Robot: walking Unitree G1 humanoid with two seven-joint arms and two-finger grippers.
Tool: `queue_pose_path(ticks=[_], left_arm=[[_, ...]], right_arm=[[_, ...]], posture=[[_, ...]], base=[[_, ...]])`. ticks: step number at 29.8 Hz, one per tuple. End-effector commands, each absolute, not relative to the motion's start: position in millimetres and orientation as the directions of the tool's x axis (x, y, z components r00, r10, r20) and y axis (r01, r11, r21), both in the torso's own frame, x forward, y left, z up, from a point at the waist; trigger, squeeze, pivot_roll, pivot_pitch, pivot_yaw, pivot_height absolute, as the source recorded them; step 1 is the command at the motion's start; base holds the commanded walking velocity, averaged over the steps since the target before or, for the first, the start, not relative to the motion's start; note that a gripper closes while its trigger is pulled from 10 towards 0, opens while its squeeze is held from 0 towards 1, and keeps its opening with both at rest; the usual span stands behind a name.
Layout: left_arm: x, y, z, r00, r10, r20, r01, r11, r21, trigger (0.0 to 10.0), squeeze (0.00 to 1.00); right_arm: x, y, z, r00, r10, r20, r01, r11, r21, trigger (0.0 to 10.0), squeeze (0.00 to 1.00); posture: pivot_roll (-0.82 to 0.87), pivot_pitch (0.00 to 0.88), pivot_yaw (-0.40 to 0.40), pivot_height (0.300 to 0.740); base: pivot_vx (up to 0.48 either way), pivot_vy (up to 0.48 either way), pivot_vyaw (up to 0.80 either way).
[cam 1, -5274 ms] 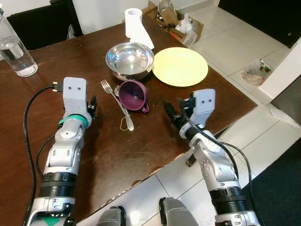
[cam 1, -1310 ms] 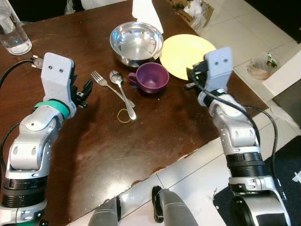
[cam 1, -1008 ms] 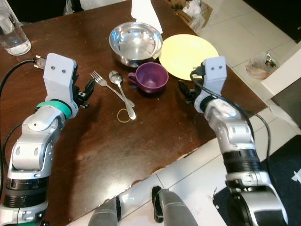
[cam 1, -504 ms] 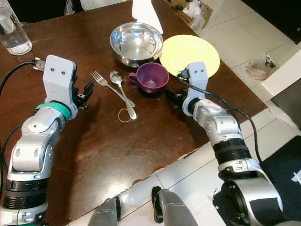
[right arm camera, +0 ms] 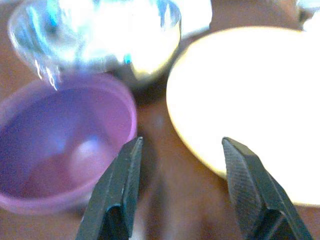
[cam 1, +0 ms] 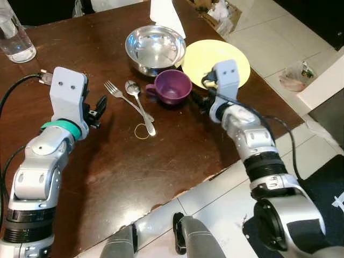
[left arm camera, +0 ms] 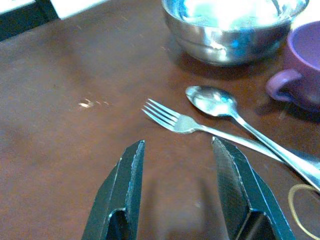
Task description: Setting the table
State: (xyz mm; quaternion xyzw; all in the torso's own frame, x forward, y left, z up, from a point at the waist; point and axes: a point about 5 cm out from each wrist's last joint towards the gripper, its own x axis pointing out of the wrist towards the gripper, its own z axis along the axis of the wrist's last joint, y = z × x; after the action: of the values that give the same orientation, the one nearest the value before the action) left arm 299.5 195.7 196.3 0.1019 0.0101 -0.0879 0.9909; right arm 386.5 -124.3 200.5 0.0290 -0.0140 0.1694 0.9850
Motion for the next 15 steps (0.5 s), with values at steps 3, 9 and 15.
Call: queue_pose_path(ticks=[3,9,15], left_arm=[[297.9,180.8,191.6,0.973,-0.224,-0.048,0.229,0.953,0.199,10.0,0.0],[298.5,182.5,194.1,0.974,-0.221,-0.043,0.225,0.953,0.201,10.0,0.0],[296.7,187.0,194.7,0.979,-0.202,-0.041,0.206,0.956,0.208,10.0,0.0]], right_arm=[[385.1,-125.9,213.1,0.936,0.328,0.129,-0.351,0.898,0.265,10.0,0.0],[389.6,-120.8,212.8,0.929,0.354,0.104,-0.369,0.897,0.244,10.0,0.0],[398.1,-102.0,195.7,0.918,0.391,-0.066,-0.388,0.92,0.054,10.0,0.0]], posture=[[-0.04,0.161,-0.034,0.74],[-0.03,0.161,-0.035,0.74],[-0.02,0.161,-0.05,0.74]], base=[[0.0,0.0,0.0],[0.0,0.0,0.0],[0.0,0.0,0.0]])
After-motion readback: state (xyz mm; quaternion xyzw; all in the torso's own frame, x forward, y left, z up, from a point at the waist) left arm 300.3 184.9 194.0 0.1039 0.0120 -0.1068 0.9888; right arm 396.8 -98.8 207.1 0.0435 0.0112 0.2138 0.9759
